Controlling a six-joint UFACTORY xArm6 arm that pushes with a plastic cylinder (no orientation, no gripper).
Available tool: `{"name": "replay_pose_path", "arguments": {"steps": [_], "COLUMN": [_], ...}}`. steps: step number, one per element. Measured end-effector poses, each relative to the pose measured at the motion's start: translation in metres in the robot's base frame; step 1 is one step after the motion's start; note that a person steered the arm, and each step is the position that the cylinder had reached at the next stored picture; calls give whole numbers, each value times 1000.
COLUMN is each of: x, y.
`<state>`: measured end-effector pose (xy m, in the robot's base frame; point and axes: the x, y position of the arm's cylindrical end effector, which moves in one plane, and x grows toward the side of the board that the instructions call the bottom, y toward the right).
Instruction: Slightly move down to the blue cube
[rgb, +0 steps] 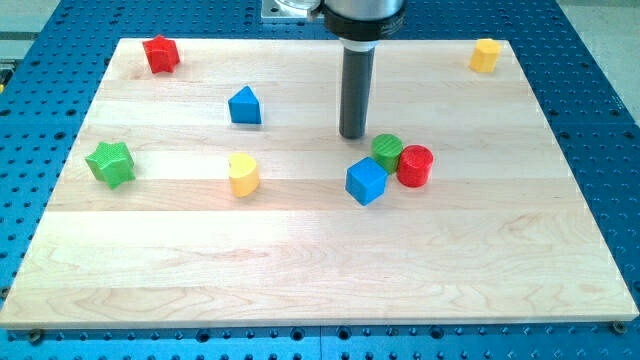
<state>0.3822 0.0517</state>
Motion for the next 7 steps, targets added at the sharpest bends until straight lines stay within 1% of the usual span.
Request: {"name": "replay_pose_path", "arguments": {"steps": [1, 2, 4, 5, 7], "x": [27, 66, 77, 99, 114], "y": [14, 14, 14, 4, -68]}}
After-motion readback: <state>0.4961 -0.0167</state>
